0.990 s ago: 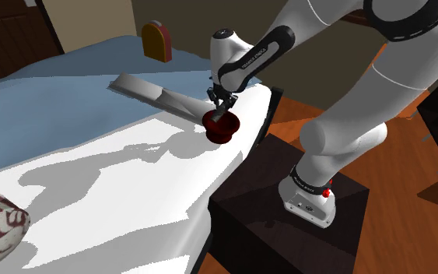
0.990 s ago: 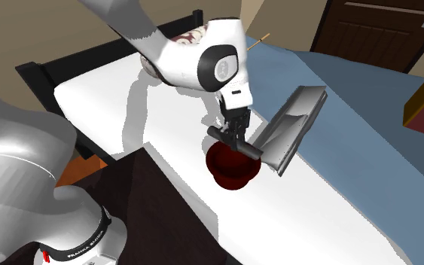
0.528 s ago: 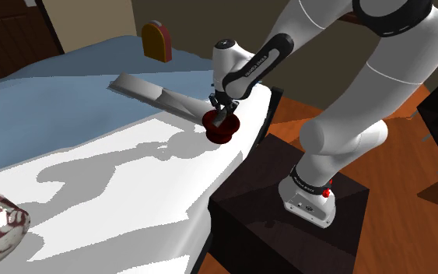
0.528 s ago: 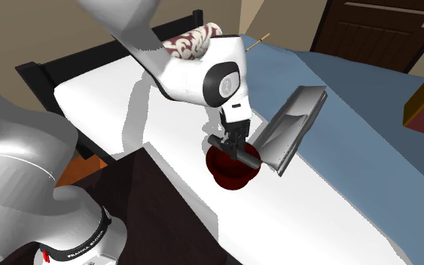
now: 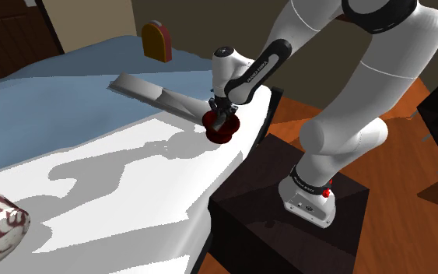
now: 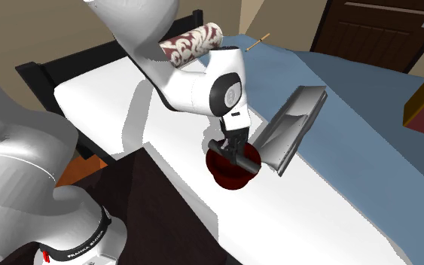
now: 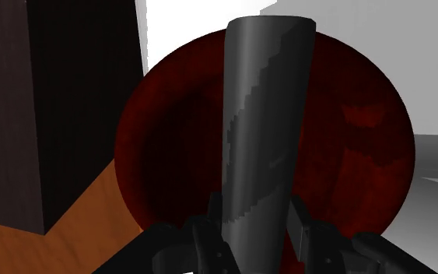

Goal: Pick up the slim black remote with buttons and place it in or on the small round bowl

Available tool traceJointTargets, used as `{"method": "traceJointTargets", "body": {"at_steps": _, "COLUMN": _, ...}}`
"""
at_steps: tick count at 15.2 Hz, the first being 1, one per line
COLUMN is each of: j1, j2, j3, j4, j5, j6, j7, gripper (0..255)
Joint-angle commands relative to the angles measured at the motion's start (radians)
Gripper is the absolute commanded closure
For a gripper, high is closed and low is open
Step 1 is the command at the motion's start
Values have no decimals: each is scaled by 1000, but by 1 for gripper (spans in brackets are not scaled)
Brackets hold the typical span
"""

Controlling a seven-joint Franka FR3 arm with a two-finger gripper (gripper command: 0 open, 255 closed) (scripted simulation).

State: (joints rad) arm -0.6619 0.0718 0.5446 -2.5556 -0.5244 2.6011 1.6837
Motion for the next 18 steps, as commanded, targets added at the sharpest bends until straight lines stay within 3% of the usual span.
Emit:
{"method": "traceJointTargets", "body": {"at_steps": 1, "j1": 0, "j2": 1, "j3": 0, "j4": 0, "j5": -1, "j6": 1, "j7": 1, "gripper": 255}}
{"method": "traceJointTargets", "body": {"at_steps": 3, "j1": 0, "j2": 1, "j3": 0, "j4": 0, "j5": -1, "j6": 1, "j7": 1, "gripper": 255}}
{"method": "traceJointTargets", "body": {"at_steps": 4, "j1": 0, "j2": 0, "j3": 0, "j4": 0, "j5": -1, "j6": 1, "j7": 1, "gripper": 0}}
{"method": "traceJointTargets", "body": {"at_steps": 9, "j1": 0, "j2": 1, "j3": 0, "j4": 0, "j5": -1, "j6": 1, "j7": 1, "gripper": 0}}
{"method": "traceJointTargets", "body": {"at_steps": 13, "j1": 18, "j2": -152, "j3": 37, "j4": -4, "j5": 217, "j6": -99, "j7": -152, "gripper": 0}}
{"method": "traceJointTargets", "body": {"at_steps": 18, "j1": 22, "j2": -152, "j3": 33, "j4": -4, "j5": 216, "j6": -99, "j7": -151, "gripper": 0}}
